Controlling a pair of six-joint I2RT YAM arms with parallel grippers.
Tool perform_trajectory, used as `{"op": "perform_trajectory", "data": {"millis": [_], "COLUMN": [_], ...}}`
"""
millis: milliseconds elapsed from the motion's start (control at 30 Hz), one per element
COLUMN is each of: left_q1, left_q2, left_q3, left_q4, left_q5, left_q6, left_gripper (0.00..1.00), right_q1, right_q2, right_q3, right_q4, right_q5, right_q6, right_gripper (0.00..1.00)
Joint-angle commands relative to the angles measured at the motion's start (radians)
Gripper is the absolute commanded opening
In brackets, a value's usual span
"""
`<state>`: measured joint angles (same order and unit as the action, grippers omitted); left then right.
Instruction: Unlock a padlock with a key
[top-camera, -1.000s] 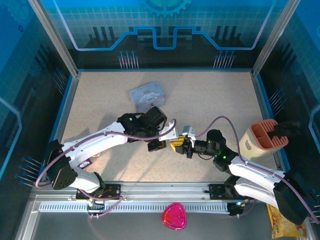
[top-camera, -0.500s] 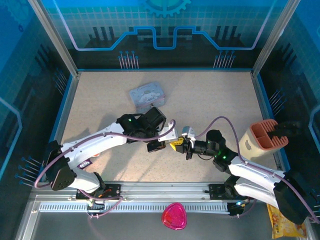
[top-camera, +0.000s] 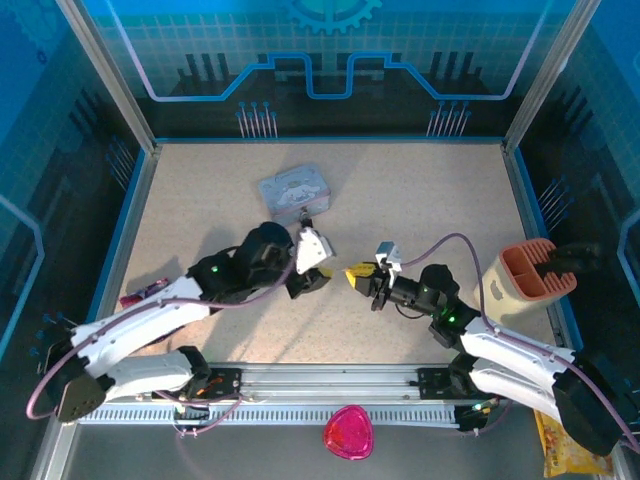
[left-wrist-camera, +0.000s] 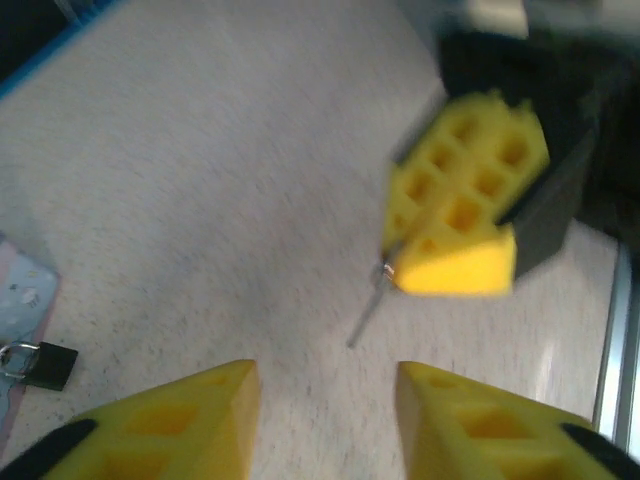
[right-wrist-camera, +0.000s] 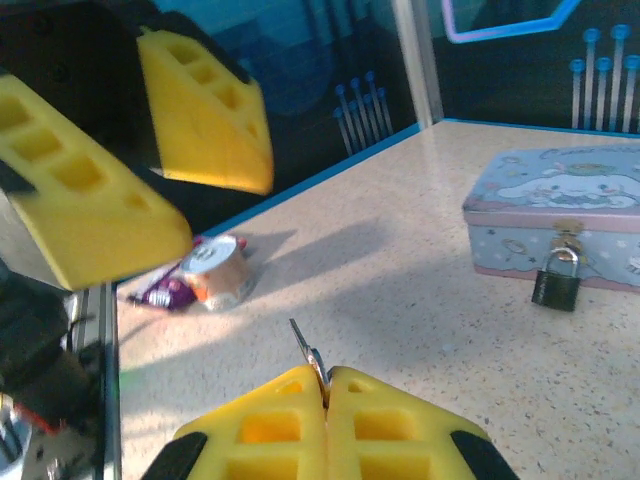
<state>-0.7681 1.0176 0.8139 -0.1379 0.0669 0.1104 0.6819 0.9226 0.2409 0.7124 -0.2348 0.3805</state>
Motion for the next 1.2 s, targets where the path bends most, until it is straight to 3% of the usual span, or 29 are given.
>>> {"op": "perform_trajectory", "data": {"millis": [0, 133, 433, 733, 1167], "left_q1": [0.08, 0.153, 0.15, 0.104, 0.092], "left_q2": [-0.077, -0.078, 0.117, 0.166, 0.212], "left_q3": [-0.109, -0.226, -0.295, -0.286, -0.265], "left_q4": [0.346, 0.517, 0.891, 0.922, 0.939], "left_q5": [-0.032, 0.003, 0.237, 0.235, 0.243], "left_q6": [-0.382, -0.697, -1.008, -1.009, -1.016], "left_gripper": [0.49, 0.51, 0.54, 0.51, 0.47], "right_q1": [0.019, 0.061, 0.214, 0.238, 0.251], "right_q2": [0.01, 0.062, 0.165, 0.17, 0.304], "right_q3": [-0.006, -0.028, 0.001, 0.016, 0.012], "right_q4": [0.107, 0.268, 0.41, 0.408, 0.638], "right_q5": [0.149, 0.232, 0.453, 0.565, 0.532], "right_q6": [0.187, 0.312, 0.419, 0.495, 0.566], "right_gripper": [0.0, 0.0, 0.0, 0.0, 0.0]}}
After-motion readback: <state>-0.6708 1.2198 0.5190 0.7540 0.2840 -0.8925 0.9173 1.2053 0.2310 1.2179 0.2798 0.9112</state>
